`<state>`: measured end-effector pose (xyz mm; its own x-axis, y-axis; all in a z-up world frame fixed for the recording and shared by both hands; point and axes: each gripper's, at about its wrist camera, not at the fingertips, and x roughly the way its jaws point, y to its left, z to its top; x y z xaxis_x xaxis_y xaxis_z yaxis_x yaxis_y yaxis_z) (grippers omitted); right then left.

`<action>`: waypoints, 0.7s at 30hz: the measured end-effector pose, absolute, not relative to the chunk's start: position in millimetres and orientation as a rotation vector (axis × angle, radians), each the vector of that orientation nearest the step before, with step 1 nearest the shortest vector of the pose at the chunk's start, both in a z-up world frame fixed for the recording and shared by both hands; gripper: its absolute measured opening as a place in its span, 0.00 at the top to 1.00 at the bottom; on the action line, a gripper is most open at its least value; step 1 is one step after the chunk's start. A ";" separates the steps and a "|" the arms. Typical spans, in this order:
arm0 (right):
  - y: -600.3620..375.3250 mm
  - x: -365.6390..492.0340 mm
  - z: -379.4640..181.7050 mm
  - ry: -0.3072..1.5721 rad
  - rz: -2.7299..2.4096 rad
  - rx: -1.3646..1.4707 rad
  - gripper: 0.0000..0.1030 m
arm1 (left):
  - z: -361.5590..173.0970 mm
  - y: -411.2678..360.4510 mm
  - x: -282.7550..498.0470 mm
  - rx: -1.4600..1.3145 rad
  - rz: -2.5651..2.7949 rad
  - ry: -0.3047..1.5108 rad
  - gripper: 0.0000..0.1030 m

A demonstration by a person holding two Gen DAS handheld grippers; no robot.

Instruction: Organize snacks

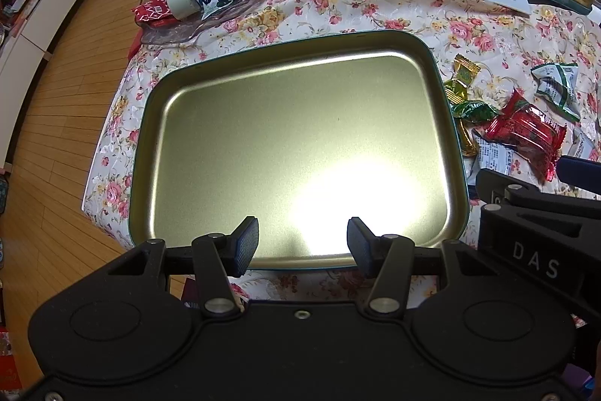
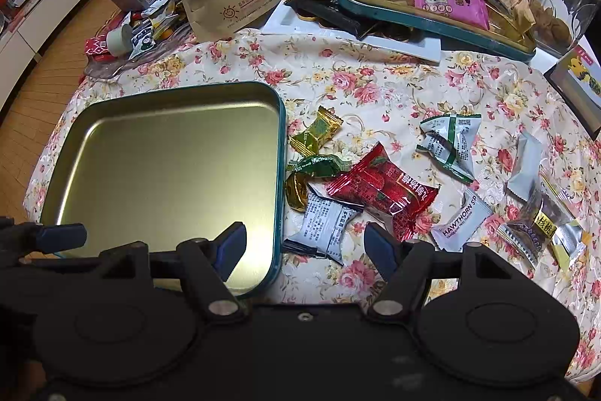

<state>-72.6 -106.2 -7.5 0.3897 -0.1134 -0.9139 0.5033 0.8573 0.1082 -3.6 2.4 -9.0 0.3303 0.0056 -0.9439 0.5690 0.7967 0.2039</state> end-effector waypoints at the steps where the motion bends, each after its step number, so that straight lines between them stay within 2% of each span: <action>1: -106.0 -72.7 -7.6 1.108 -0.405 0.401 0.29 | -8.7 1.3 -3.3 0.567 -0.394 1.190 0.43; 21: -114.1 -78.0 -4.4 1.096 -0.427 0.404 0.29 | 2.2 -11.6 -6.1 0.529 -0.407 1.167 0.43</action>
<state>-78.0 -114.1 -4.4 0.3926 -0.1310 -0.9103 0.5197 0.8482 0.1021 -6.1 -11.6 2.2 0.3449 -0.0301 -0.9382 0.5600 0.8087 0.1799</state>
